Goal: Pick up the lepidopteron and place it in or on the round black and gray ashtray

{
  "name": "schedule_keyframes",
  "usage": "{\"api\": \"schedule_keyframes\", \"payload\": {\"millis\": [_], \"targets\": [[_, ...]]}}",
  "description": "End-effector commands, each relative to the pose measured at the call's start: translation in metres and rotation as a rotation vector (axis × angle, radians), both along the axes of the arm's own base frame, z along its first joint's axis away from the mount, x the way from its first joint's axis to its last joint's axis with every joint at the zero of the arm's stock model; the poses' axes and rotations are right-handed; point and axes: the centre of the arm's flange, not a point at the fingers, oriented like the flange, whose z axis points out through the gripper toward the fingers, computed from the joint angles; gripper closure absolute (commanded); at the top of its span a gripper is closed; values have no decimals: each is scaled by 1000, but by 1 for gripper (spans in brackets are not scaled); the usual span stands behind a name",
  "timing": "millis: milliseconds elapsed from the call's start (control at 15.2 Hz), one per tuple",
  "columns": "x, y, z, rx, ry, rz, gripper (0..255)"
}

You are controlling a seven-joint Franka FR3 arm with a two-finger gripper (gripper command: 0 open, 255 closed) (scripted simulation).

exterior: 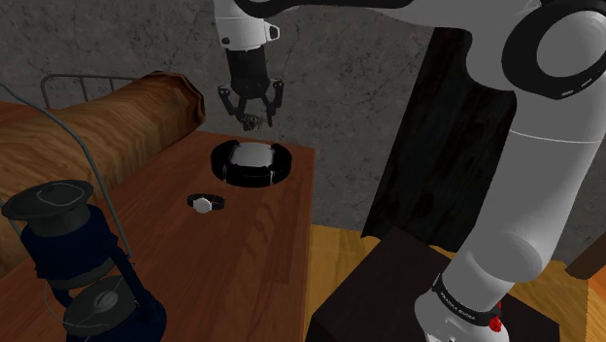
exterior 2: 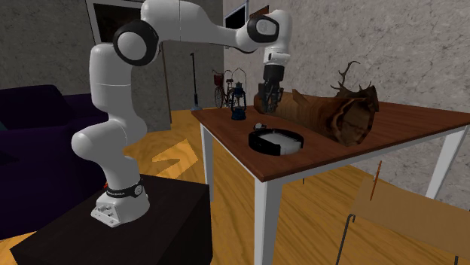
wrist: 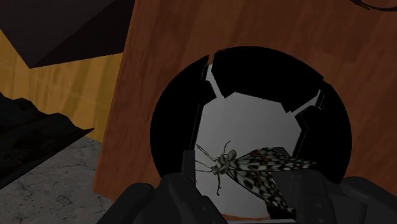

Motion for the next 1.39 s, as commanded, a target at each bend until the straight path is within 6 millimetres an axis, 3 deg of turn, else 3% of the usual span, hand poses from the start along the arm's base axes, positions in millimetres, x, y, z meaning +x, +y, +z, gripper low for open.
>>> {"api": "schedule_keyframes", "payload": {"millis": [0,198,990,1320], "targets": [[21,-17,-2,-1,0,1,255],[49,-37,-3,-1,0,1,255],[49,-37,-69,-1,0,1,255],[49,-37,-69,-1,0,1,255]]}}
